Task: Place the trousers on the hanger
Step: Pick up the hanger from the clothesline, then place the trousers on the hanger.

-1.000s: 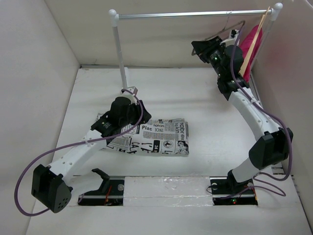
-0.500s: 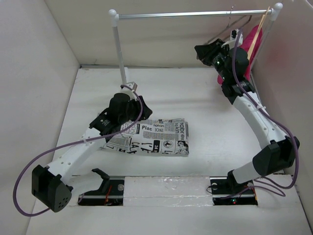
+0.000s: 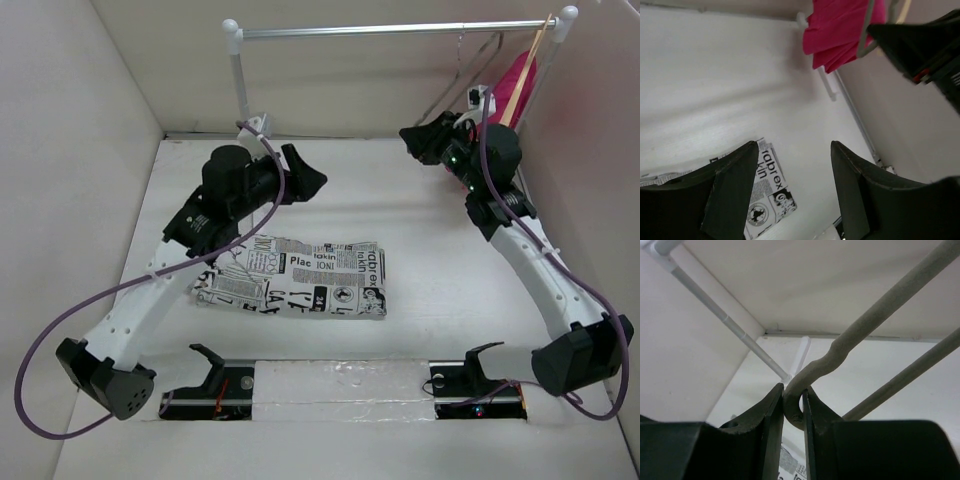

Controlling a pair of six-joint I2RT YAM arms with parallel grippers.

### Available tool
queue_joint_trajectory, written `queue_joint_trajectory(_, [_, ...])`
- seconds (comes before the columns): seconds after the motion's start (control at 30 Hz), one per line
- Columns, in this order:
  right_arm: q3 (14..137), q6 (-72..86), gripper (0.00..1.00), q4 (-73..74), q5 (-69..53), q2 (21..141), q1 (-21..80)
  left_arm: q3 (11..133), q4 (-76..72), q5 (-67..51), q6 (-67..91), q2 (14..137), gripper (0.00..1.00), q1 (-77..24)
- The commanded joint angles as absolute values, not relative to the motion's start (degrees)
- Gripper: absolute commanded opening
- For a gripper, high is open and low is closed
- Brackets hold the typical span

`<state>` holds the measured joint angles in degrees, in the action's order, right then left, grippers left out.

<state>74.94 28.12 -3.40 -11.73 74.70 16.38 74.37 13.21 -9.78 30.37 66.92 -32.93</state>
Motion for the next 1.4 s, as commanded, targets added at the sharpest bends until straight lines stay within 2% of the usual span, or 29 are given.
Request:
queue_joint_trajectory(0.0, [72.3, 22.5, 0.00, -2.1, -15.2, 70.3, 16.9, 81.1, 13.0, -13.4, 31.0, 68.2, 0.56, -33.0])
queue_joint_trajectory(0.1, [68.4, 20.2, 0.00, -0.4, -17.3, 67.2, 16.9, 84.8, 13.0, -14.1, 31.2, 70.7, 0.56, -33.0])
queue_joint_trajectory(0.23, [65.1, 13.1, 0.00, 9.5, -17.6, 62.6, 19.0, 89.5, 12.6, -18.3, 32.4, 77.4, 0.58, -33.0])
queue_joint_trajectory(0.37, [61.5, 11.5, 0.00, 11.2, -18.6, 58.6, 20.5, 90.6, 9.8, -22.1, 34.9, 81.3, 0.58, -33.0])
queue_joint_trajectory(0.53, [54.9, 9.7, 0.00, 14.9, -19.9, 52.6, 25.9, 93.2, 7.9, -19.9, 35.4, 88.1, 0.59, -40.0])
queue_joint_trajectory(0.67, [49.1, 11.9, 0.00, 14.1, -21.4, 48.0, 27.1, 88.4, 0.8, -16.7, 37.5, 89.3, 0.58, -44.4])
queue_joint_trajectory(0.83, [45.4, 12.9, 0.00, 15.4, -22.1, 44.7, 27.6, 85.1, -3.8, -11.1, 37.9, 90.3, 0.54, -48.5])
queue_joint_trajectory(1.37, [43.2, 15.5, 0.00, 18.1, -20.0, 40.8, 31.9, 85.0, -2.8, -1.3, 36.3, 96.9, 0.37, -54.0])
